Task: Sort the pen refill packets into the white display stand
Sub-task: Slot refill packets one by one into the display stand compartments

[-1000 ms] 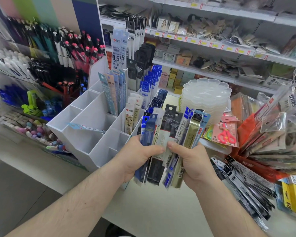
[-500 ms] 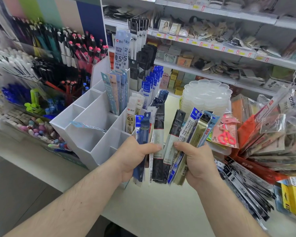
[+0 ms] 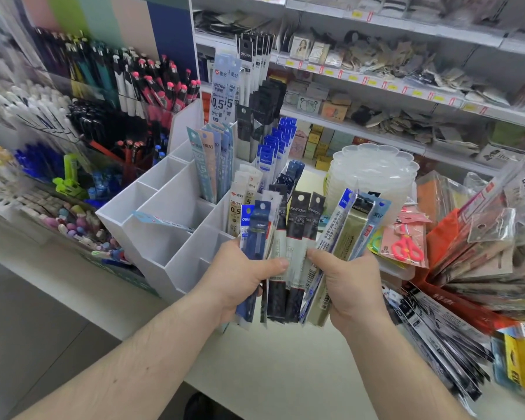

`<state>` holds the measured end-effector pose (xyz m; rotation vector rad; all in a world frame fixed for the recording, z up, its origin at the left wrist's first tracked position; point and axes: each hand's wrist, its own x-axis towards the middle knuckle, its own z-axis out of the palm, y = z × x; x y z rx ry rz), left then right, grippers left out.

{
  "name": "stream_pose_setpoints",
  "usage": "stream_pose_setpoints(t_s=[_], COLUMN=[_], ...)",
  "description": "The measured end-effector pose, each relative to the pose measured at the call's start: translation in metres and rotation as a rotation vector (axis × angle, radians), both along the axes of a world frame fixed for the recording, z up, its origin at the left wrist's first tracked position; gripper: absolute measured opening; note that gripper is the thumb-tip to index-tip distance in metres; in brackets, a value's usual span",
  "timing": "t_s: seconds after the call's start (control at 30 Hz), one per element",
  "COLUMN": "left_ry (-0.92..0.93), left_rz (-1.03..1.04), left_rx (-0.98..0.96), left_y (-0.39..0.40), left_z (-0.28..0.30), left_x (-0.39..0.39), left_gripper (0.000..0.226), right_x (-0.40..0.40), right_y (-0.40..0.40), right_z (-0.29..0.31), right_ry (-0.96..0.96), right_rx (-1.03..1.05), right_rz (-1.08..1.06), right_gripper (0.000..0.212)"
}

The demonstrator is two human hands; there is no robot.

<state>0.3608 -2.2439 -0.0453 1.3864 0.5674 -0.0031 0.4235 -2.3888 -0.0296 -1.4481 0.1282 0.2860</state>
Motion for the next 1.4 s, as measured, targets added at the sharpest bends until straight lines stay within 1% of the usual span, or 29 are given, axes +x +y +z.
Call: stream_pose_setpoints(t_s=[0.03,0.13,0.37,0.5,0.63,0.73,0.87,0.97,1.07,1.17,1.27,1.37,1.4], left_ry=[-0.008,-0.031,-0.034,-0.024,-0.015,-0.021,-0.019,-0.03,-0.042,-0.06,-0.106,-0.128,-0.129], left_rz=[0.001,0.002,-0.055,-0.048,-0.061,-0.053,-0.035,-0.042,-0.012,-0.003,0.002,0.022,0.027], left_rx=[0.022,0.054,0.098,0.112,0.073,0.063,0.065,0.1,0.157,0.201,0.238,0.304,0.331], left_y=[-0.002,-0.006,-0.004,-0.005,-0.002,-0.001,0.001,0.004,0.01,0.014,0.017,0.018,0.019], left_z=[0.001,0.002,0.01,0.01,0.013,0.015,0.018,0.024,0.029,0.039,0.049,0.058,0.06], left_x=[0.001,0.002,0.003,0.002,0.0,0.001,0.003,0.001,0.0,-0.001,-0.002,-0.003,-0.004], left_gripper=[0.042,0.038,0.04,0.04,0.028,0.024,0.027,0.031,0.031,0.03,0.028,0.021,0.018], right_x=[-0.001,-0.005,-0.004,-0.002,0.0,-0.001,-0.003,0.0,0.008,0.015,0.017,0.016,0.016], right_y=[0.001,0.007,0.011,0.012,0.01,0.009,0.016,0.013,0.007,0.006,0.013,0.026,0.03], right_z=[0.001,0.005,0.007,0.006,0.007,0.01,0.014,0.021,0.029,0.041,0.051,0.056,0.058], right_ry=[-0.037,-0.125,-0.164,-0.211,-0.221,-0.205,-0.138,-0.126,-0.13,-0.188,-0.209,-0.217,-0.214], right_rx=[-0.032,-0.096,-0.123,-0.206,-0.238,-0.205,-0.129,-0.081,-0.039,-0.03,0.012,0.033,0.038], right_rz=[0.002,0.027,0.05,-0.012,-0.073,-0.032,0.122,0.229,0.246,0.283,0.336,0.341,0.342], right_gripper=[0.031,0.033,0.034,0.031,0.028,0.029,0.034,0.03,0.021,0.016,0.024,0.038,0.038])
